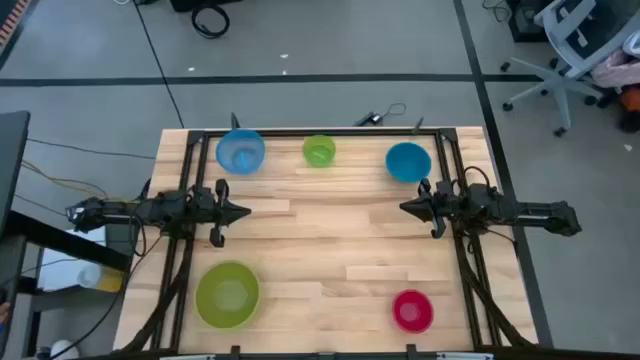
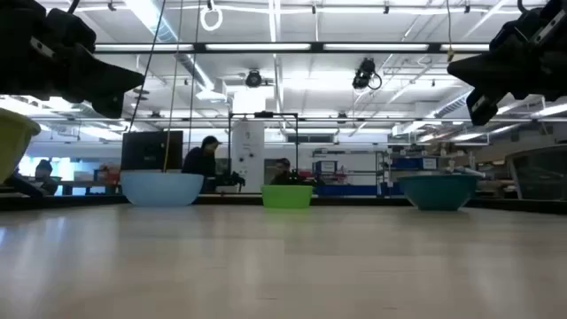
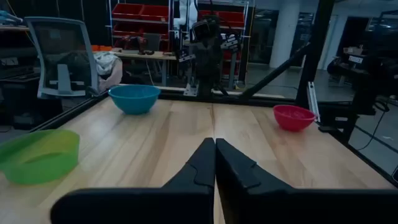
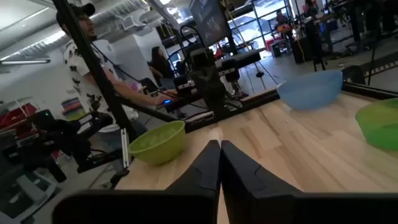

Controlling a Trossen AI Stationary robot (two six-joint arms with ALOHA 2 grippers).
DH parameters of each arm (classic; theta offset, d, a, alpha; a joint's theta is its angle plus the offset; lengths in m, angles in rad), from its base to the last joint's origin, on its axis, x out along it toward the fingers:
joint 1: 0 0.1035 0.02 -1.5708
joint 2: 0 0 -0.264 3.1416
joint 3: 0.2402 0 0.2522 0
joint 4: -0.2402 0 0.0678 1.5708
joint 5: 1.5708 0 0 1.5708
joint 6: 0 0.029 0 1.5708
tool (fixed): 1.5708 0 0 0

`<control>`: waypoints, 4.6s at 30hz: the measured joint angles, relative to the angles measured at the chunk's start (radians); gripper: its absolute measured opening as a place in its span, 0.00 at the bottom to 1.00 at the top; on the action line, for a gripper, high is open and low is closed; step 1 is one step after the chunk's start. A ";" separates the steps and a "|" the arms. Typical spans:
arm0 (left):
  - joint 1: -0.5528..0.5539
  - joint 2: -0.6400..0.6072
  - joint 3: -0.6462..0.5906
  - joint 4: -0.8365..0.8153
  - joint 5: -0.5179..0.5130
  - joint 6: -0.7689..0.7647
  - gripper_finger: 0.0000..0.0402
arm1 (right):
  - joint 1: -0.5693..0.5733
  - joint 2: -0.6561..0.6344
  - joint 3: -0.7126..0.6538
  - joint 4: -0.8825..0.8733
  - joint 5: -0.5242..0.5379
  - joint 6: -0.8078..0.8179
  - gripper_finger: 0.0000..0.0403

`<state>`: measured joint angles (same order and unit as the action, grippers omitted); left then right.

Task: Nest bowls inside each other

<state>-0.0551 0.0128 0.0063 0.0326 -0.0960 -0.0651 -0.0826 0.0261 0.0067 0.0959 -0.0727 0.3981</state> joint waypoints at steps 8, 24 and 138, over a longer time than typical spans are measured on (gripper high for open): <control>0.000 0.000 0.000 0.000 0.000 0.000 0.03 | 0.000 0.000 0.000 0.000 0.000 0.000 0.04; 0.000 0.000 0.000 0.000 0.000 0.000 0.03 | 0.000 0.000 0.000 0.000 0.000 0.000 0.04; 0.722 0.731 0.475 -0.547 -0.262 -0.730 0.48 | -0.212 1.456 0.972 -0.175 0.264 0.470 0.40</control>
<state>0.6665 0.7439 0.4817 -0.5142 -0.3579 -0.7953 -0.2944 1.4817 0.9787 -0.0786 0.1918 0.8684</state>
